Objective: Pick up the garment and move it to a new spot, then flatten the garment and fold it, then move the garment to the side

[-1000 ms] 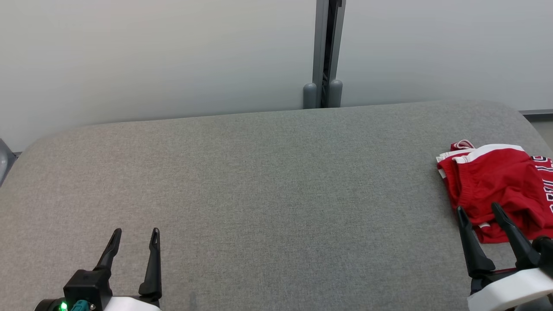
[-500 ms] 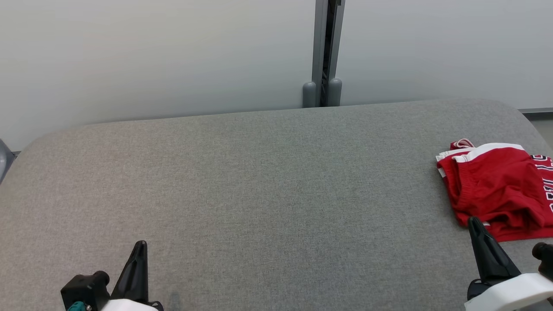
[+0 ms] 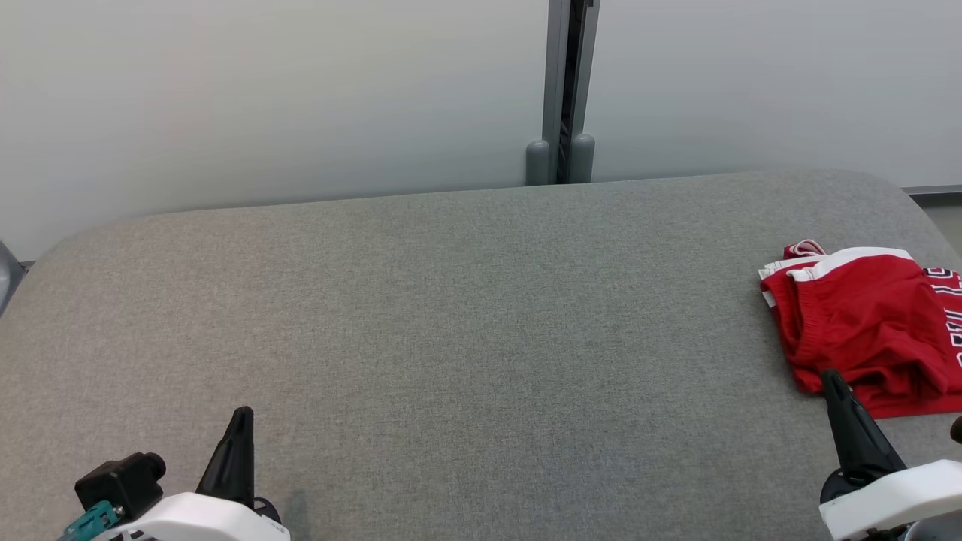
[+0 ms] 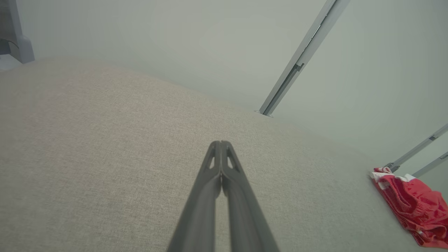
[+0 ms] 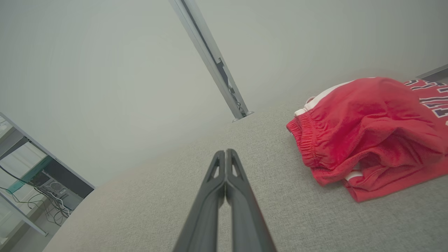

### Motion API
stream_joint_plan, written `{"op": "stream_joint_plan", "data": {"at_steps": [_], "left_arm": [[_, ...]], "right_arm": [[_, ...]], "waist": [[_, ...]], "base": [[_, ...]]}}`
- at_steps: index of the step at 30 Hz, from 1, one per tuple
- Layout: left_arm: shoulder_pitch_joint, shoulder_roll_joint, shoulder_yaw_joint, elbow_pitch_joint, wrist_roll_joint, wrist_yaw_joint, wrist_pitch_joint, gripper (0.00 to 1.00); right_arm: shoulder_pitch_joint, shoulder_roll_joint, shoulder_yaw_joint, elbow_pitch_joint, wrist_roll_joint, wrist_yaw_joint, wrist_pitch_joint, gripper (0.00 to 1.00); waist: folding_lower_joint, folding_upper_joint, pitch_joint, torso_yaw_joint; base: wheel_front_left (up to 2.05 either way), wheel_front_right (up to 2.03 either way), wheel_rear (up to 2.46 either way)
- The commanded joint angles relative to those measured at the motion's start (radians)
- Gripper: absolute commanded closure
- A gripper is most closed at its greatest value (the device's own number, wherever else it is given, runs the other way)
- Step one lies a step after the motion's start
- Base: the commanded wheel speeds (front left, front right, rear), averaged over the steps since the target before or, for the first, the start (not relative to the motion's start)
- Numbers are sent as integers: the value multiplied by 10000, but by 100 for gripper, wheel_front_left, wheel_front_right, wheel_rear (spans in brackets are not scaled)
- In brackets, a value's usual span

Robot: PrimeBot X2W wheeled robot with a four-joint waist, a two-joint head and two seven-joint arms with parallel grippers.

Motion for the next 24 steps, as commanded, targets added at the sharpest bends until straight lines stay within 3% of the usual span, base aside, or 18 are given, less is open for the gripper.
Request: {"op": "stream_joint_plan", "data": {"at_steps": [1,24], "left_arm": [[-350,55,180,-40,-298,-138,39,100],[-881,-628,1043,641,-2944,-1204,408,100]], "right_arm": [[-303,-60,-95,-43,340,-1,51,100],[-817,129,-441,728,3310,-1,380,100]], "waist": [[0,0,2,0],[0,0,71,-8]], "base": [[0,0,0],[0,0,0]]}}
